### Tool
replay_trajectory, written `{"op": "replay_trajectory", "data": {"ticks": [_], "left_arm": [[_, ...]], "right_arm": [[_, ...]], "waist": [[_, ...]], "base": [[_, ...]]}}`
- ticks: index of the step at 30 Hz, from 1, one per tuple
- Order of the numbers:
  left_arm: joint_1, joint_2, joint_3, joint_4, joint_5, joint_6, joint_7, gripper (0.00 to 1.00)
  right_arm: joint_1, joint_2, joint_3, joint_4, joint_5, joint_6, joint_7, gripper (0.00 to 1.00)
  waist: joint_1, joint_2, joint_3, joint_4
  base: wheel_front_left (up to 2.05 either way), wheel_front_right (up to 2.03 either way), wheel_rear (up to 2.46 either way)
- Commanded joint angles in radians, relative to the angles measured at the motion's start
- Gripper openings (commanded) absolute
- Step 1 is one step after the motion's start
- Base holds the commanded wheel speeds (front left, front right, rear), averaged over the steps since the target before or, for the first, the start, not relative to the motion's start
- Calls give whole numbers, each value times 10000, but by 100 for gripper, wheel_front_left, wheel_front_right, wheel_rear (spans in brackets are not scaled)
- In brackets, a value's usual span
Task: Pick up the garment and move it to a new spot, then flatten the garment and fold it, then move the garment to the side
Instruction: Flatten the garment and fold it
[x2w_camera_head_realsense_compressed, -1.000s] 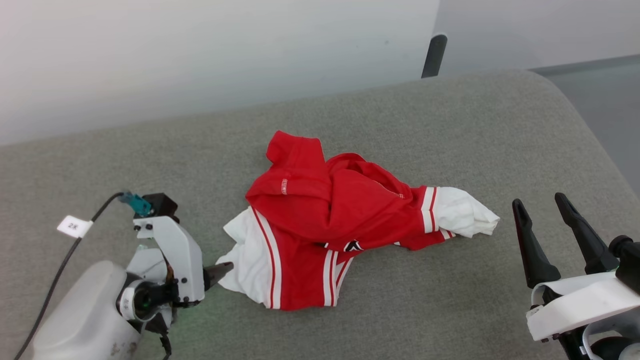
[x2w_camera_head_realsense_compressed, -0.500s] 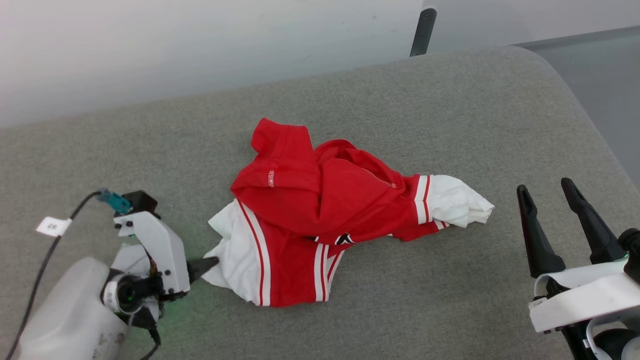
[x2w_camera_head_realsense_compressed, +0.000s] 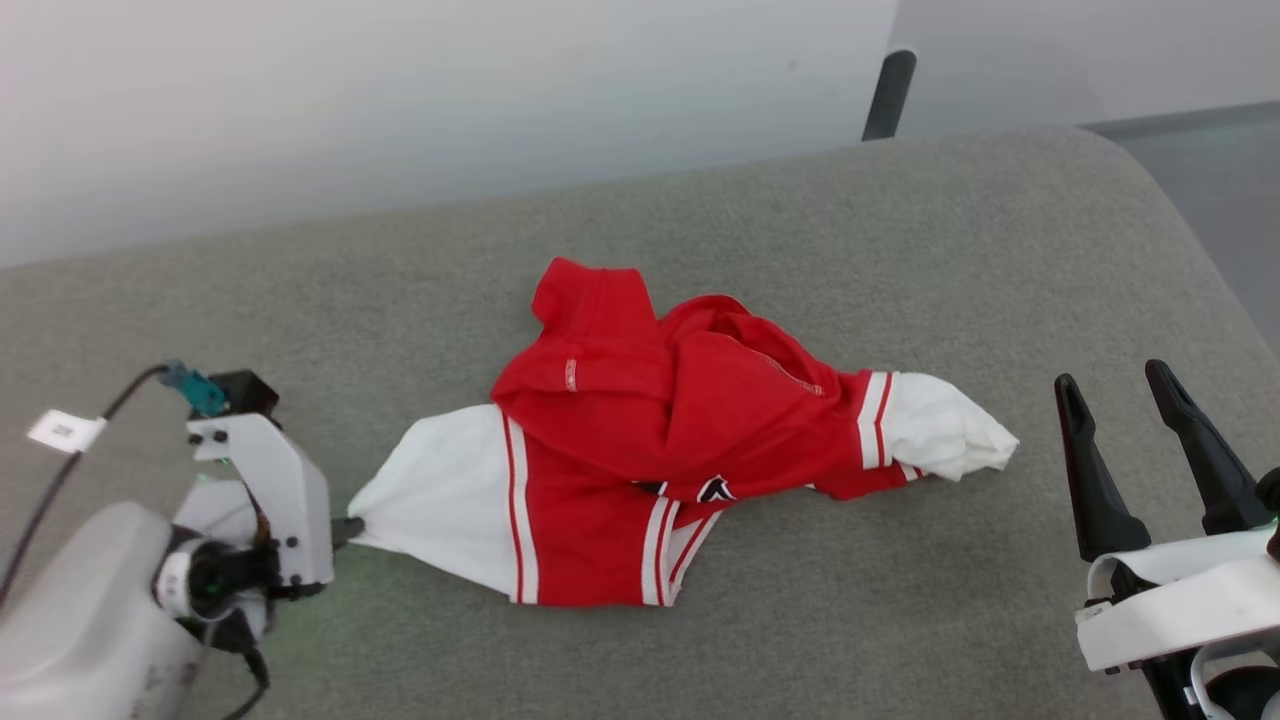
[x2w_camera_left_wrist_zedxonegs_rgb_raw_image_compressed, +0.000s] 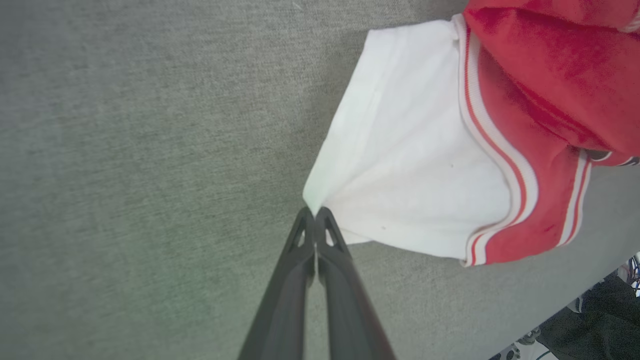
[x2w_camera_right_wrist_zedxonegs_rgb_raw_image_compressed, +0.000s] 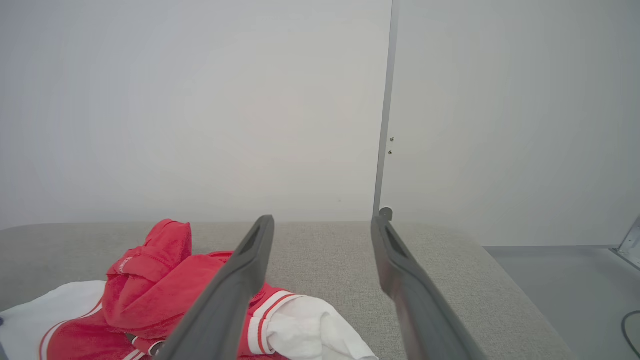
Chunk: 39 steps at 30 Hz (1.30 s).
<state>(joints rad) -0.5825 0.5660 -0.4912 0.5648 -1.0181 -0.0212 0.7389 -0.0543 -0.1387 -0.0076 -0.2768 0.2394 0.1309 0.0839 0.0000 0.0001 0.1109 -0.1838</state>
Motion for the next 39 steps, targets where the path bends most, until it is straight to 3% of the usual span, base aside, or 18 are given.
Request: {"op": "replay_trajectory", "data": {"ticks": [1, 7, 17, 20, 25, 29, 30, 39], "left_arm": [[78, 89, 31, -41, 60, 66, -17, 0], [338, 990, 36, -683, 387, 351, 169, 0], [1408, 2370, 430, -1287, 455, 1403, 385, 0], [1815, 2467, 609, -1277, 301, 1562, 195, 0], [2261, 2169, 830, -1311, -32, 1643, -220, 0], [2308, 1896, 930, -1376, -74, 1705, -684, 87], [2292, 1828, 912, -1420, -39, 1671, -769, 100], [2593, 1570, 1058, -2167, 14, 1424, -1742, 100]], "right_arm": [[77, -19, -20, -49, -52, -3, 11, 100], [301, -18, -75, -157, -74, -3, 94, 100], [566, 69, -336, -365, -128, -3, 213, 100], [662, 106, -405, -407, -141, -3, 220, 100], [688, 171, -435, -428, -150, -3, 235, 100], [613, 178, -352, -443, -137, -3, 313, 100], [602, 164, -344, -433, -149, -3, 349, 100], [829, 65, -133, -281, -153, -3, 591, 100]], "waist": [[0, -1, -164, 156], [0, -1, -402, 305], [0, -1, -569, 354], [0, -1, -568, 362], [0, -1, -529, 409], [0, -1, -540, 490], [0, -1, -568, 532], [0, -1, -1130, 910]], "base": [[0, 0, 0], [0, 0, 0], [0, 0, 0], [0, 0, 0], [0, 0, 0], [0, 0, 0], [0, 0, 0], [0, 0, 0]]}}
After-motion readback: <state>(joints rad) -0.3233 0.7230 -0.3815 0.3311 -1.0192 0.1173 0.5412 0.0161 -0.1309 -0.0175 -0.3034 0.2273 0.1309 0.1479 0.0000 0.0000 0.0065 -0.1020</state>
